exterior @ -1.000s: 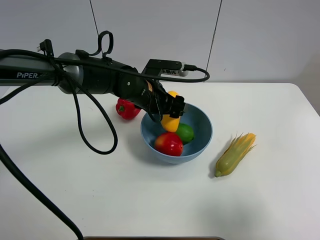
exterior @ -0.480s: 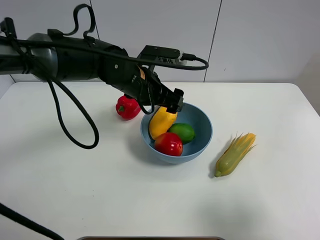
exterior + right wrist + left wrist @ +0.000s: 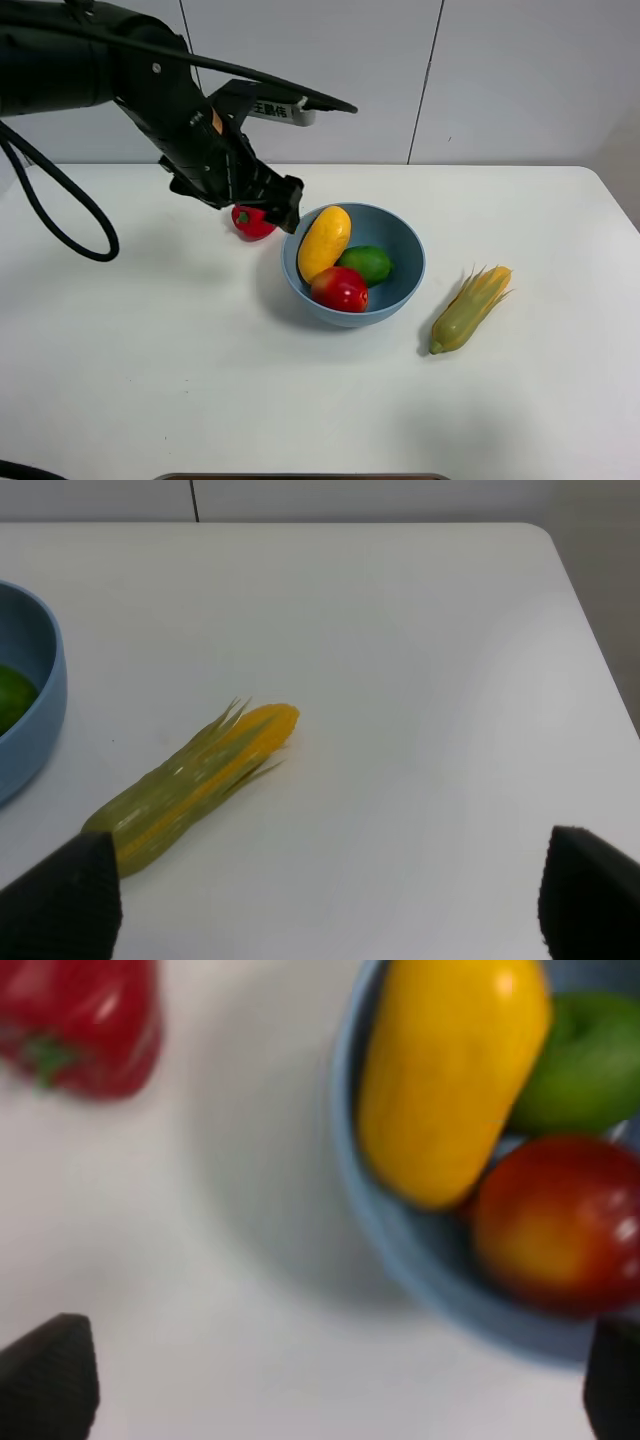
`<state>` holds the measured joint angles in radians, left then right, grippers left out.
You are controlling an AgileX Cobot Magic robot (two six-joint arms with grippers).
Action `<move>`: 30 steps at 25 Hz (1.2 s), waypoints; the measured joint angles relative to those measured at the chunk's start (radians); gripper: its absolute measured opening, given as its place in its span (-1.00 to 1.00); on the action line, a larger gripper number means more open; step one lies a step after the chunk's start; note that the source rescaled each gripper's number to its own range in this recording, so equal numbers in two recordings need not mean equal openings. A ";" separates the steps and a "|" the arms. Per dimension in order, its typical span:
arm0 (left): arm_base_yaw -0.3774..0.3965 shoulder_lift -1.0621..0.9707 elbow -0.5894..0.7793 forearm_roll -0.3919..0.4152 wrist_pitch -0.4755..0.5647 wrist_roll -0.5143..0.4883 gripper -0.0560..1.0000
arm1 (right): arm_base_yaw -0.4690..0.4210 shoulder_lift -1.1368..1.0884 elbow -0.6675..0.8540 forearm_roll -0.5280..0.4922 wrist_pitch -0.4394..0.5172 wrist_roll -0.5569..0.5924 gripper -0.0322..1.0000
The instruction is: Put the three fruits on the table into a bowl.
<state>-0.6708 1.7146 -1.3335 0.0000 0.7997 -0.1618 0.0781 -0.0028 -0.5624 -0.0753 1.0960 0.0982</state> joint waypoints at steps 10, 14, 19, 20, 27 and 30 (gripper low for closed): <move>0.103 -0.177 -0.001 0.076 0.250 -0.002 0.96 | 0.000 0.000 0.000 0.000 0.000 0.000 0.20; 0.143 -0.216 -0.001 0.109 0.391 -0.002 0.96 | 0.000 0.000 0.000 0.000 0.000 0.000 0.20; 0.149 -0.290 -0.001 0.177 0.410 -0.002 0.96 | 0.000 0.000 0.000 0.000 0.000 0.000 0.20; 0.149 -0.309 0.000 0.190 0.410 -0.002 0.96 | 0.000 0.000 0.000 0.000 0.000 0.000 0.20; 0.203 -0.463 0.023 0.218 0.411 -0.018 0.96 | 0.000 0.000 0.000 0.000 0.000 0.000 0.20; 0.249 -0.557 0.106 0.210 0.411 -0.027 0.96 | 0.000 0.000 0.000 0.000 0.000 0.000 0.20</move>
<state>-0.4214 1.1576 -1.2276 0.2104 1.2110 -0.1885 0.0781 -0.0028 -0.5624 -0.0753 1.0960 0.0982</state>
